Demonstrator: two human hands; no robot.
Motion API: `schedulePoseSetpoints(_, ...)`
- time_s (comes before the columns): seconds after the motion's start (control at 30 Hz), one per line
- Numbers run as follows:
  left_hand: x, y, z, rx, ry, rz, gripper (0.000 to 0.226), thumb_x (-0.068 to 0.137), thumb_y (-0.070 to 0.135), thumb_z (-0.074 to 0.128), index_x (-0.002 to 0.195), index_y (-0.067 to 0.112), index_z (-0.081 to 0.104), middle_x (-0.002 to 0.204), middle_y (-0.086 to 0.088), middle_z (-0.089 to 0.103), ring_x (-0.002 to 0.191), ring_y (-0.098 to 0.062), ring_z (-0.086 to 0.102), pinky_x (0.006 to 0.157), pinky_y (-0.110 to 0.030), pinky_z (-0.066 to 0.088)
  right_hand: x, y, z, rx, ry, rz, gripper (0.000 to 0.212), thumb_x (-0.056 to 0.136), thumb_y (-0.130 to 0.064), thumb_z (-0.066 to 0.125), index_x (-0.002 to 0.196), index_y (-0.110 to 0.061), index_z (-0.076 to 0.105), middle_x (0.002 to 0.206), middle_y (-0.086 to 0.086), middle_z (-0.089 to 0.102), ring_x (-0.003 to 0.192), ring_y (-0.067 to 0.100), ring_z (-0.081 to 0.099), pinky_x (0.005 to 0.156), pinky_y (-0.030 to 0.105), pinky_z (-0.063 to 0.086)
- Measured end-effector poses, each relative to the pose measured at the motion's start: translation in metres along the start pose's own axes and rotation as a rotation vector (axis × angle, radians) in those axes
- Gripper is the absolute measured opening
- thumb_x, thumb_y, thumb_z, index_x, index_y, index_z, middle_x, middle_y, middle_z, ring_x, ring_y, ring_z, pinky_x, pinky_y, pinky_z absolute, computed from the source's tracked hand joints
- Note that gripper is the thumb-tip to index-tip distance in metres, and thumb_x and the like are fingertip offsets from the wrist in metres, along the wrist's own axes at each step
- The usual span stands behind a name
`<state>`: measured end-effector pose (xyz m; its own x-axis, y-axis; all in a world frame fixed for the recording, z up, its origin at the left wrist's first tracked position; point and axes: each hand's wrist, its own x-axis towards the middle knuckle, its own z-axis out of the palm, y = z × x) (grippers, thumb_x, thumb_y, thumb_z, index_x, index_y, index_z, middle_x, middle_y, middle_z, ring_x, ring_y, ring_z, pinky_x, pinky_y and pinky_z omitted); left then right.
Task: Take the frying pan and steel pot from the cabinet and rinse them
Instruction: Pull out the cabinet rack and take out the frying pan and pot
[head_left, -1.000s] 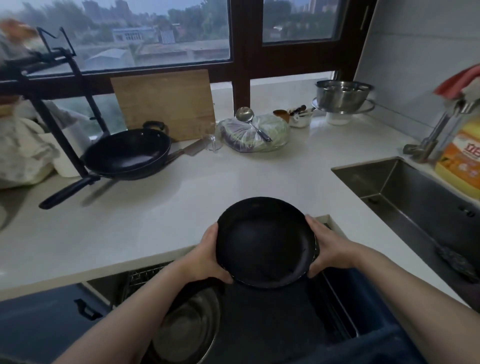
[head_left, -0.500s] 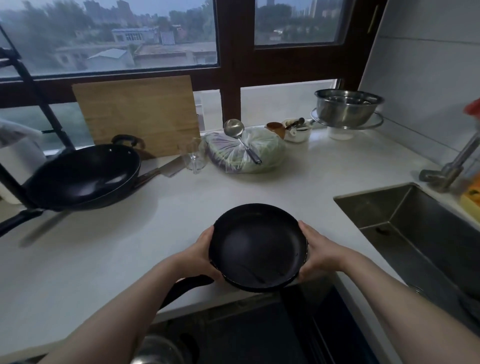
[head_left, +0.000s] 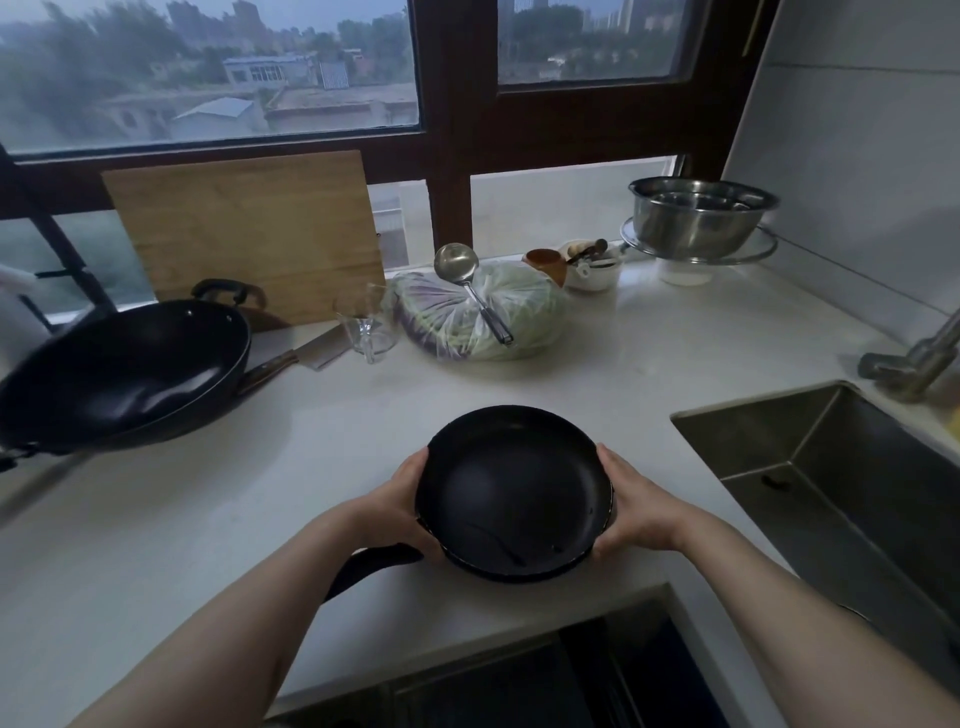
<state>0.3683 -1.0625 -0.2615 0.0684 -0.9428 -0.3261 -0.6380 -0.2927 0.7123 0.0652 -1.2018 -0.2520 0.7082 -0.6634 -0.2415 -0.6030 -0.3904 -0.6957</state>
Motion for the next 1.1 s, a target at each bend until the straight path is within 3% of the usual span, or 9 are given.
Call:
schedulePoseSetpoints(0.3, 0.011, -0.001, -0.008, 0.028, 0.013, -0.013, 0.127, 0.045, 0.027, 0.089, 0.146, 0.041, 0.015, 0.144, 0.018, 0.026, 0.123, -0.018, 0.045, 0.098, -0.034, 0.047, 0.009, 0.008, -0.001, -0.025, 0.045, 0.061, 0.11, 0.043, -0.032, 0.091, 0.136, -0.032, 0.032, 0.133, -0.012, 0.036, 0.132, 0.011, 0.035, 0.108, 0.032, 0.037)
schedulePoseSetpoints(0.37, 0.009, 0.001, -0.006, 0.059, 0.049, -0.002, 0.124, 0.053, 0.023, 0.089, 0.15, 0.032, 0.012, 0.143, 0.017, 0.021, 0.126, -0.015, 0.039, 0.103, -0.03, 0.041, 0.003, 0.008, -0.001, -0.026, 0.064, 0.091, 0.115, 0.054, -0.022, 0.093, 0.146, -0.02, 0.025, 0.135, -0.01, 0.03, 0.133, 0.007, 0.026, 0.109, 0.024, 0.027)
schedulePoseSetpoints(0.43, 0.001, 0.006, -0.005, 0.071, 0.104, 0.002, 0.12, 0.062, 0.022, 0.089, 0.152, 0.024, 0.009, 0.143, 0.015, 0.017, 0.129, -0.012, 0.031, 0.107, -0.028, 0.034, -0.006, 0.009, 0.002, -0.008, 0.089, 0.129, 0.13, 0.059, -0.023, 0.093, 0.155, -0.012, 0.006, 0.155, -0.003, 0.018, 0.144, 0.011, 0.016, 0.117, 0.028, 0.019)
schedulePoseSetpoints(0.53, -0.022, 0.009, -0.007, 0.038, 0.175, 0.005, 0.131, 0.052, 0.049, 0.088, 0.153, 0.023, 0.008, 0.157, 0.011, 0.004, 0.143, -0.016, 0.018, 0.115, -0.04, 0.029, -0.03, 0.005, 0.008, 0.001, 0.129, 0.166, 0.137, 0.061, -0.031, 0.093, 0.156, -0.015, -0.005, 0.164, 0.0, -0.002, 0.151, 0.016, 0.006, 0.122, 0.037, 0.017)
schedulePoseSetpoints(0.63, -0.058, 0.011, -0.005, 0.015, 0.213, 0.056, 0.122, 0.061, 0.044, 0.087, 0.153, 0.025, 0.01, 0.159, 0.011, 0.001, 0.145, -0.016, 0.014, 0.116, -0.042, 0.026, -0.06, -0.006, 0.017, -0.01, 0.152, 0.145, 0.137, 0.061, -0.038, 0.092, 0.157, -0.016, -0.004, 0.165, 0.002, 0.001, 0.15, 0.016, 0.008, 0.122, 0.038, 0.017)
schedulePoseSetpoints(0.73, -0.106, 0.01, 0.003, 0.024, 0.25, 0.111, 0.115, 0.066, 0.04, 0.084, 0.153, 0.024, 0.011, 0.159, 0.011, 0.003, 0.145, -0.015, 0.015, 0.116, -0.04, 0.027, -0.097, -0.024, 0.034, -0.033, 0.158, 0.118, 0.151, 0.045, -0.067, 0.085, 0.157, -0.018, -0.003, 0.164, 0.001, 0.005, 0.15, 0.016, 0.011, 0.121, 0.04, 0.019)
schedulePoseSetpoints(0.77, -0.125, 0.009, 0.008, 0.025, 0.251, 0.122, 0.114, 0.066, 0.04, 0.084, 0.153, 0.024, 0.012, 0.159, 0.011, 0.004, 0.145, -0.014, 0.015, 0.116, -0.04, 0.027, -0.11, -0.031, 0.042, -0.035, 0.165, 0.113, 0.151, 0.044, -0.068, 0.084, 0.157, -0.018, -0.003, 0.164, 0.002, 0.007, 0.149, 0.016, 0.013, 0.121, 0.039, 0.02)
schedulePoseSetpoints(0.9, -0.206, -0.009, 0.036, 0.041, 0.248, 0.156, 0.11, 0.07, 0.038, 0.083, 0.153, 0.024, 0.013, 0.159, 0.013, 0.004, 0.145, -0.007, 0.011, 0.118, -0.032, 0.021, -0.161, -0.056, 0.091, -0.084, 0.182, 0.049, 0.131, 0.062, -0.043, 0.089, 0.157, -0.018, 0.002, 0.163, 0.004, 0.013, 0.149, 0.018, 0.014, 0.119, 0.034, 0.018)
schedulePoseSetpoints(1.1, -0.316, -0.072, 0.093, 0.092, 0.217, 0.097, 0.113, 0.068, 0.038, 0.084, 0.153, 0.021, 0.012, 0.158, 0.011, 0.006, 0.144, -0.004, 0.005, 0.114, -0.016, 0.011, -0.214, -0.092, 0.191, -0.097, 0.046, 0.026, 0.134, 0.062, -0.044, 0.089, 0.157, -0.02, -0.002, 0.164, -0.003, 0.001, 0.15, 0.013, 0.007, 0.122, 0.034, 0.015)
